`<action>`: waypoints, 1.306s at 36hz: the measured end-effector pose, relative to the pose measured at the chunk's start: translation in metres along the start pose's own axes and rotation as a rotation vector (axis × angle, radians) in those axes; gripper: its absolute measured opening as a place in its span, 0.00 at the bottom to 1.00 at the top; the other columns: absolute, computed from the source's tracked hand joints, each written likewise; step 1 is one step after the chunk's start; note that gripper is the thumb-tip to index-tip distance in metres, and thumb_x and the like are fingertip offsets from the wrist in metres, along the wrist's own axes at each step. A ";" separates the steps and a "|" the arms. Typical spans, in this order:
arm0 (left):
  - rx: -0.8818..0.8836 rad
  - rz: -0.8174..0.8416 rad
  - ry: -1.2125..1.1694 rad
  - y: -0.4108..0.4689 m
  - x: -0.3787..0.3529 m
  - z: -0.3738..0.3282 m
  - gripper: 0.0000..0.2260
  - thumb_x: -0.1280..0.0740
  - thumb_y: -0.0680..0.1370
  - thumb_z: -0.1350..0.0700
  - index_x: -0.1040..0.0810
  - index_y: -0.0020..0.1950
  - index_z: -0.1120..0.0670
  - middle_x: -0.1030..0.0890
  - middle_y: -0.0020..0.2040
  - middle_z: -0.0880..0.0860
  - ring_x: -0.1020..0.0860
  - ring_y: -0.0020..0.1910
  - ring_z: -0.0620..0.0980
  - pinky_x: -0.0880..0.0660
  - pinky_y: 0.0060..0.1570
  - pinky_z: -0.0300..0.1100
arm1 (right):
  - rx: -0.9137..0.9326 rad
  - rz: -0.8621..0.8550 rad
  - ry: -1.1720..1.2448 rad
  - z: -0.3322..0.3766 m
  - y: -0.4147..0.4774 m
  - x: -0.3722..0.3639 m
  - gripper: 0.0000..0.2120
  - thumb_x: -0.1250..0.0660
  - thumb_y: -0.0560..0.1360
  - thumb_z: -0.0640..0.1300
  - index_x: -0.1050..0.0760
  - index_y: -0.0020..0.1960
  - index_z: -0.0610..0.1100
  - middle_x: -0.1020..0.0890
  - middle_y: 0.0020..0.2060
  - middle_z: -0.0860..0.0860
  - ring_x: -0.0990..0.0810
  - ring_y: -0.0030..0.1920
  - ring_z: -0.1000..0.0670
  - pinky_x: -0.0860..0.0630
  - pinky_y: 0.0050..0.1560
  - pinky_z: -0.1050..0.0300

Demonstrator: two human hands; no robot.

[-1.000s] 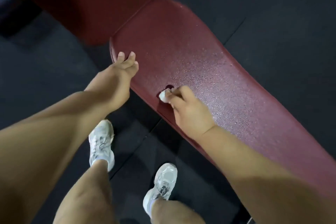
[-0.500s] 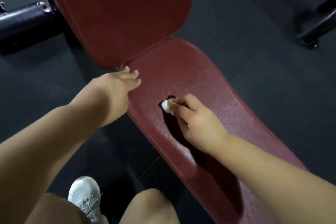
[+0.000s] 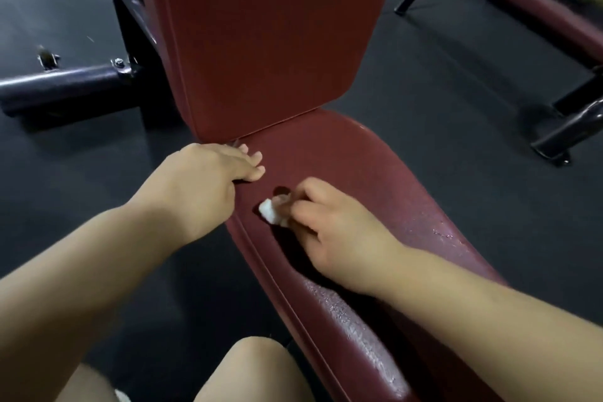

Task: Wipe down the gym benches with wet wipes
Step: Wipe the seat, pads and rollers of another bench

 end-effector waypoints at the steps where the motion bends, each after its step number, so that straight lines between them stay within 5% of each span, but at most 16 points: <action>1: -0.005 -0.009 -0.006 0.000 -0.001 0.001 0.26 0.41 0.72 0.72 0.21 0.60 0.47 0.25 0.63 0.39 0.37 0.63 0.30 0.44 0.68 0.30 | 0.021 0.029 -0.007 -0.005 -0.002 0.003 0.09 0.40 0.74 0.39 0.21 0.46 0.39 0.24 0.45 0.44 0.22 0.37 0.41 0.22 0.34 0.48; 5: -0.029 -0.019 -0.015 0.000 -0.002 0.000 0.26 0.42 0.72 0.72 0.20 0.59 0.48 0.24 0.63 0.41 0.36 0.64 0.32 0.42 0.69 0.33 | -0.145 -0.175 -0.103 -0.052 -0.001 0.024 0.11 0.39 0.75 0.43 0.19 0.51 0.48 0.21 0.43 0.45 0.19 0.42 0.44 0.24 0.46 0.55; 9: -0.014 -0.031 -0.052 -0.004 -0.001 0.000 0.27 0.42 0.72 0.73 0.21 0.61 0.48 0.26 0.65 0.41 0.37 0.65 0.30 0.45 0.68 0.28 | -0.440 -0.302 -0.158 -0.075 0.008 0.030 0.09 0.35 0.77 0.39 0.17 0.51 0.43 0.24 0.42 0.47 0.21 0.42 0.43 0.30 0.44 0.63; 14: 0.006 0.002 -0.094 -0.016 -0.001 0.000 0.29 0.44 0.73 0.72 0.27 0.67 0.47 0.32 0.69 0.38 0.42 0.70 0.31 0.48 0.72 0.31 | -0.153 -0.191 -0.064 -0.015 0.005 0.009 0.14 0.40 0.74 0.36 0.18 0.53 0.41 0.24 0.42 0.48 0.22 0.41 0.47 0.33 0.46 0.72; 18: 0.029 0.022 -0.091 -0.029 -0.001 0.002 0.28 0.43 0.74 0.69 0.30 0.69 0.46 0.35 0.70 0.36 0.45 0.70 0.29 0.49 0.70 0.28 | 0.092 0.051 0.026 0.005 -0.014 0.010 0.16 0.44 0.77 0.41 0.20 0.55 0.39 0.24 0.45 0.47 0.22 0.42 0.48 0.23 0.40 0.54; 23: 0.082 0.051 -0.061 -0.037 0.005 0.007 0.27 0.43 0.76 0.67 0.32 0.70 0.42 0.38 0.70 0.33 0.43 0.69 0.30 0.53 0.57 0.16 | 0.234 0.072 -0.031 -0.005 -0.007 0.010 0.12 0.39 0.78 0.38 0.21 0.58 0.41 0.23 0.47 0.47 0.20 0.43 0.44 0.21 0.35 0.48; 29: 0.124 0.061 -0.058 -0.044 0.011 0.005 0.27 0.44 0.75 0.67 0.32 0.70 0.43 0.38 0.71 0.35 0.43 0.71 0.34 0.50 0.64 0.25 | 0.066 -0.186 -0.100 -0.010 0.059 0.002 0.13 0.40 0.77 0.41 0.17 0.48 0.40 0.22 0.41 0.45 0.20 0.40 0.44 0.21 0.38 0.49; 33: 0.148 0.067 -0.030 -0.046 0.016 0.005 0.27 0.44 0.75 0.66 0.32 0.70 0.44 0.36 0.72 0.38 0.39 0.71 0.38 0.45 0.66 0.29 | -0.052 -0.190 -0.148 -0.015 0.078 0.004 0.11 0.36 0.74 0.35 0.18 0.52 0.43 0.20 0.47 0.45 0.20 0.47 0.43 0.23 0.48 0.52; 40: 0.165 0.096 0.045 -0.049 0.027 0.016 0.27 0.44 0.75 0.67 0.30 0.69 0.44 0.33 0.71 0.40 0.37 0.71 0.40 0.42 0.66 0.32 | 0.213 -0.035 0.016 0.006 0.046 0.006 0.10 0.36 0.76 0.39 0.18 0.52 0.42 0.20 0.43 0.47 0.21 0.45 0.53 0.25 0.49 0.64; 47: 0.157 0.079 0.082 -0.046 0.028 0.016 0.26 0.44 0.74 0.67 0.27 0.67 0.45 0.30 0.69 0.41 0.33 0.69 0.43 0.34 0.67 0.40 | 0.083 -0.138 -0.104 -0.011 0.093 0.003 0.12 0.36 0.72 0.33 0.17 0.48 0.43 0.21 0.44 0.44 0.20 0.44 0.45 0.21 0.44 0.48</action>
Point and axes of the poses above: each hand's wrist, its own y-axis towards the middle knuckle, its own x-axis out of the back of the hand, z = x × y, the point moved 1 cm from there along y, towards the middle knuckle
